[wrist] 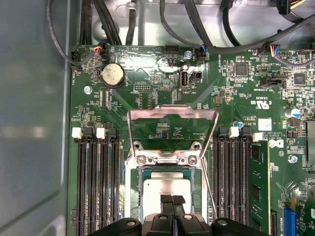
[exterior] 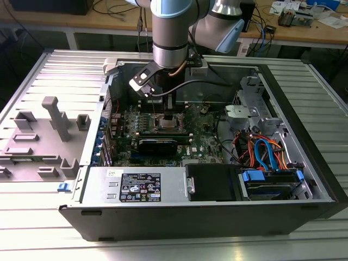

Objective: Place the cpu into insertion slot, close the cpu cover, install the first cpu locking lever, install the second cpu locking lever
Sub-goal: 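Close the cpu cover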

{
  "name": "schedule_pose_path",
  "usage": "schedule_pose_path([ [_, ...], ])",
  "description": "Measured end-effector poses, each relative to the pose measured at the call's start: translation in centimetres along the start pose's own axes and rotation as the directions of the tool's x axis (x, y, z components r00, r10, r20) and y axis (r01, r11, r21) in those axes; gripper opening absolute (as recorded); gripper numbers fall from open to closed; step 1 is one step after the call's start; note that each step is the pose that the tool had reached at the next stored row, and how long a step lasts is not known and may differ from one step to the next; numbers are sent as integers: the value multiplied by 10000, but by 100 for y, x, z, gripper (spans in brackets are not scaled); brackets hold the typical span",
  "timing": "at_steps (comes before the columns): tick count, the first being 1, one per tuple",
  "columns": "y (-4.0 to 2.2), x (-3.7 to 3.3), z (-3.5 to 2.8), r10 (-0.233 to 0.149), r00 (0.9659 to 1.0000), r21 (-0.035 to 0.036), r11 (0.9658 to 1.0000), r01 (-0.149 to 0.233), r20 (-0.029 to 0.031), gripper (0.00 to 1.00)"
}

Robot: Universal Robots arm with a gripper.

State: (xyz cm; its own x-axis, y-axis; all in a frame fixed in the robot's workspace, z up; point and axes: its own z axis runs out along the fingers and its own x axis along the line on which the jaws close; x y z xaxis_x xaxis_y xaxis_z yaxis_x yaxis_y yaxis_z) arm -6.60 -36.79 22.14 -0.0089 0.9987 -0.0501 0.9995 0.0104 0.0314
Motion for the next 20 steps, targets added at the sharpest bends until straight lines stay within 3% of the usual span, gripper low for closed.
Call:
schedule_pose_path([
  [20,2,-3,-65,-1,10000,1,10000,1,27,11],
])
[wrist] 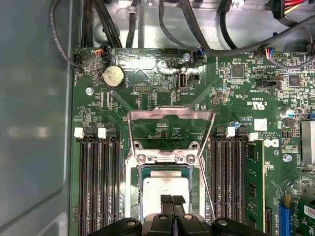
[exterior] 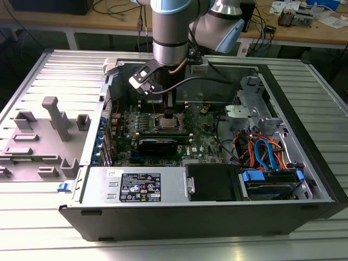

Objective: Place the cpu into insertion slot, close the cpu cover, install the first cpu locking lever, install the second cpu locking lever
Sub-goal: 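Close the cpu cover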

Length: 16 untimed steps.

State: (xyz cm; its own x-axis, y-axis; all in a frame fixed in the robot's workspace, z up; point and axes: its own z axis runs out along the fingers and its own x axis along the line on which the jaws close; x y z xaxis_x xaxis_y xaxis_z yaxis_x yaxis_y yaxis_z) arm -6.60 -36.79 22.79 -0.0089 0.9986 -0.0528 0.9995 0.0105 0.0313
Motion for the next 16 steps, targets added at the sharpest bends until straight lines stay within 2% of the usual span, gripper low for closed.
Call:
schedule_pose_path([
  [16,1,-2,-36,0,10000,0,10000,0,8,11],
])
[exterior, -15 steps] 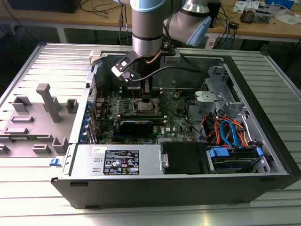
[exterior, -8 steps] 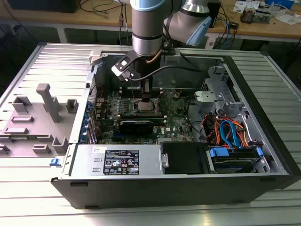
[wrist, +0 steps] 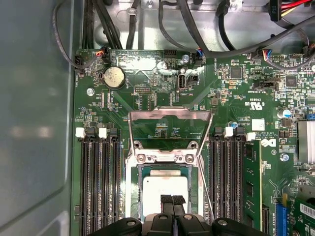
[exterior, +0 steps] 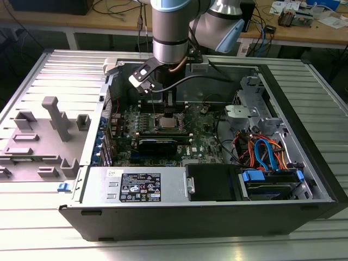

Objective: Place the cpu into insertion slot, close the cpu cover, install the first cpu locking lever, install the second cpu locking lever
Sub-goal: 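Close the cpu cover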

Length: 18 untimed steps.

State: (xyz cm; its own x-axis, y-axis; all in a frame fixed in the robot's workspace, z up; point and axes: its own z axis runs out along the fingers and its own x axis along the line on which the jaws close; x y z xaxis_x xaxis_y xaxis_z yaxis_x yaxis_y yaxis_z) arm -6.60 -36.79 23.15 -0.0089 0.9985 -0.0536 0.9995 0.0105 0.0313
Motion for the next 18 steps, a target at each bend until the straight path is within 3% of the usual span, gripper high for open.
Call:
schedule_pose_path([
  [14,0,-1,-16,-1,10000,1,10000,1,19,11],
  [18,46,-2,-15,-3,10000,22,10000,2,18,11],
])
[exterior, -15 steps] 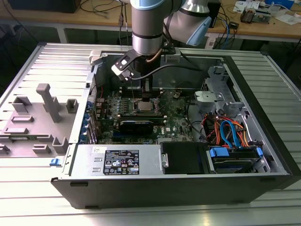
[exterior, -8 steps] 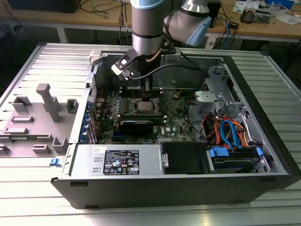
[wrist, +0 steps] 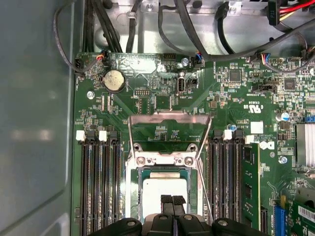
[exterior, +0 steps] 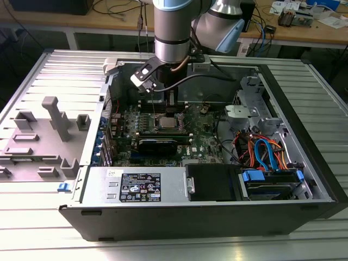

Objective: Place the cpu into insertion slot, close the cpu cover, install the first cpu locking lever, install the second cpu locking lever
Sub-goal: 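Close the cpu cover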

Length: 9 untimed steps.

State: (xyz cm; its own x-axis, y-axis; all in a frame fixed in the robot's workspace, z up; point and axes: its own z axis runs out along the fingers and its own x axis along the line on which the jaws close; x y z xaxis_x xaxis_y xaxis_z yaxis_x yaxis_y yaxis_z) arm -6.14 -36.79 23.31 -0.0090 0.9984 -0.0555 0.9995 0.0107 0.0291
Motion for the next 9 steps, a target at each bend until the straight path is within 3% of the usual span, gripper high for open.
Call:
schedule_pose_path([
  [9,10,-4,-66,1,10000,7,10000,-1,0,11],
])
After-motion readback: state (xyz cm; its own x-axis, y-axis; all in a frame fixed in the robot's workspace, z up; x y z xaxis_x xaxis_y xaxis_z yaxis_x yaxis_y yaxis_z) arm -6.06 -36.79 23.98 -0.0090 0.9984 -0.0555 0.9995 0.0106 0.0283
